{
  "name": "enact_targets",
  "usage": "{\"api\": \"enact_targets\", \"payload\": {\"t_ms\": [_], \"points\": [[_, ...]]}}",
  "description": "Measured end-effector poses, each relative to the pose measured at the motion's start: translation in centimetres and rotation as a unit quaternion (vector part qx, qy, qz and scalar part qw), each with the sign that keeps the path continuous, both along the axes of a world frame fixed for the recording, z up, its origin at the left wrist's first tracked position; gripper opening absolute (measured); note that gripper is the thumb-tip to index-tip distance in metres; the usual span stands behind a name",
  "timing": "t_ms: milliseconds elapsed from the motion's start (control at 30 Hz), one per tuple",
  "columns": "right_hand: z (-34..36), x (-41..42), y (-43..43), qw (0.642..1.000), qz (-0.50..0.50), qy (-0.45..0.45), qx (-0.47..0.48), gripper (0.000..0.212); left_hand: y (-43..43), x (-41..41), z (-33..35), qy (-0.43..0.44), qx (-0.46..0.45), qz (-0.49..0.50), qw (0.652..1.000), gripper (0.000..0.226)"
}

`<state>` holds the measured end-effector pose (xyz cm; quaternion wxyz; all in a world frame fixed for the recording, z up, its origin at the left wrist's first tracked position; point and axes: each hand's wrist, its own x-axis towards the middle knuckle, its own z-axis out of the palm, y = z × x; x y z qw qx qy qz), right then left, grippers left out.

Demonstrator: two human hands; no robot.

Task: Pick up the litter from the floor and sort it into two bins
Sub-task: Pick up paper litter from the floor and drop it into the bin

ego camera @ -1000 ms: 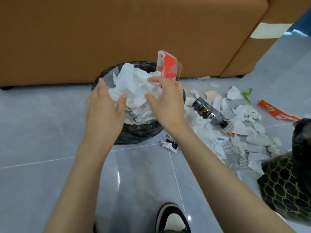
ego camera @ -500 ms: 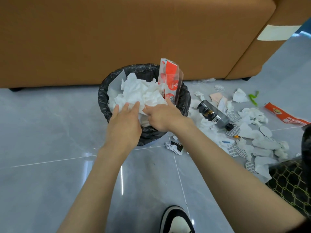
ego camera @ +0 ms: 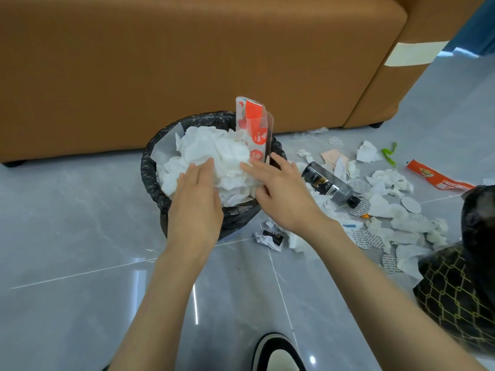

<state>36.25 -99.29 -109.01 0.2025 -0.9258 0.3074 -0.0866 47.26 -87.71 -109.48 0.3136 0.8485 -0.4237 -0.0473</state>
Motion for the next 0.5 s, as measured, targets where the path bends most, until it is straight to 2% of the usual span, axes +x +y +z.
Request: {"api": "enact_targets", "payload": {"t_ms": [100, 233, 333, 500], "points": [[-0.6, -2.5, -0.3, 0.991, -0.054, -0.117, 0.027, 0.052, -0.5, -1.0, 0.5, -0.017, -0.052, 0.004, 0.999, 0.054], [-2.5, -5.8, -1.0, 0.98, -0.122, -0.156, 0.028, 0.046, -1.5, -3.0, 1.3, -0.019, -0.088, -0.028, 0.996, 0.062], [-4.8, -8.2, -1.4, 0.975, -0.177, -0.118, 0.067, 0.043, -2.5, -5.0, 1.4, -0.016, -0.096, -0.077, 0.992, 0.068], [-9.2, -11.3, -2.2, 0.971, -0.204, 0.014, 0.119, 0.049, -4.4, -8.0, -0.4, 0.006, -0.075, -0.168, 0.983, 0.065]]}}
